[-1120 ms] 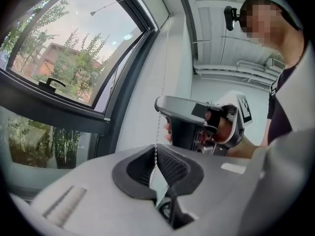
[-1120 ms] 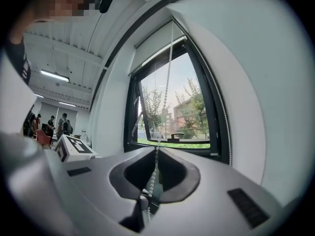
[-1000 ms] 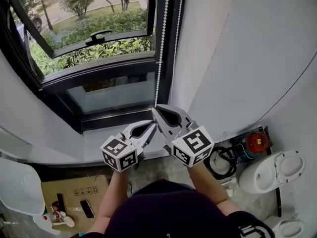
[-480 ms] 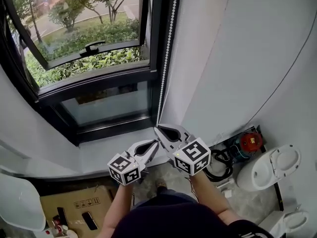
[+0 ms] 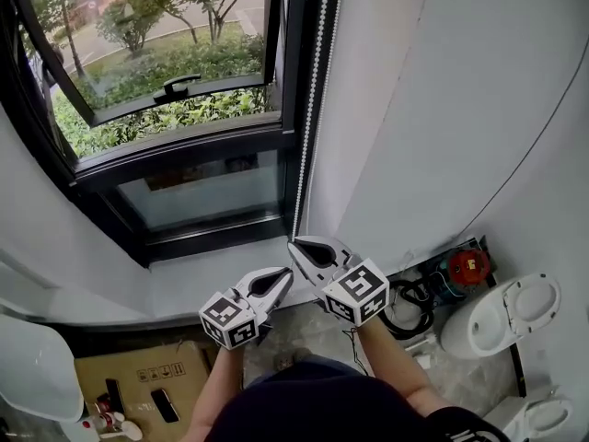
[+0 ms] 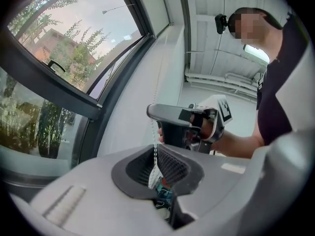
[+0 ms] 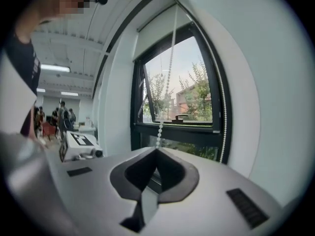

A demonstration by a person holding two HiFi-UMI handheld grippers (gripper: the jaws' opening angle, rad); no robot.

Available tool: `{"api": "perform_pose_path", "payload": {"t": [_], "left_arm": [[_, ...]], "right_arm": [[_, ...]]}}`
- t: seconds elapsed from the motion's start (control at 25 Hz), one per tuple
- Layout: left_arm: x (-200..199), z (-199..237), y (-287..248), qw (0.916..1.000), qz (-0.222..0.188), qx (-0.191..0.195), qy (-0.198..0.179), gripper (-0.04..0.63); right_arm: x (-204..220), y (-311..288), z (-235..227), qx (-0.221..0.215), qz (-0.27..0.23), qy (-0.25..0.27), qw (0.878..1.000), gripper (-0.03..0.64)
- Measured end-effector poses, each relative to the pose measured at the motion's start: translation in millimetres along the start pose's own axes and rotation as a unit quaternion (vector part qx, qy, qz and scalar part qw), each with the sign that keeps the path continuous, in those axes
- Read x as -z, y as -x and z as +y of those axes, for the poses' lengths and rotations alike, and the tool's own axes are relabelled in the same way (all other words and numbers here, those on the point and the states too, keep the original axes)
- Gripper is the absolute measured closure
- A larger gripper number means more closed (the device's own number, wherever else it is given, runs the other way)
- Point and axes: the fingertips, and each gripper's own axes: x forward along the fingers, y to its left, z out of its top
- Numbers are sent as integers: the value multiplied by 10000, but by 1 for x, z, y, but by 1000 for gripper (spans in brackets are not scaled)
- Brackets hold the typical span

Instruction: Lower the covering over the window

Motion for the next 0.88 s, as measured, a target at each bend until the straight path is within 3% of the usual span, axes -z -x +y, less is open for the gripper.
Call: {"api": "perform_pose_path", "payload": {"t": [0.08,0.36,0.48,0.72,0.88], "left_arm": [[6,0,-3,9999,121,-73,-49,571],[19,-6,-19,9994,311,-138,-90,571],[25,-14,-23,9984,541,-8,-142,568],[6,-16,-19,9998,156,-107,38,556],[-5,-14,-10,9998,24,-203,-4,548]], "right_arm": [[8,0,-3,47,170,327,9993,604],[14,15,-19,-255,-95,-340,9991,604],[25,20,-23,-307,58,-363,9989,604],[47,22,-20,-529,102,-555,9970,604],[52,19,-13,-702,259,-381,9965,604]]}}
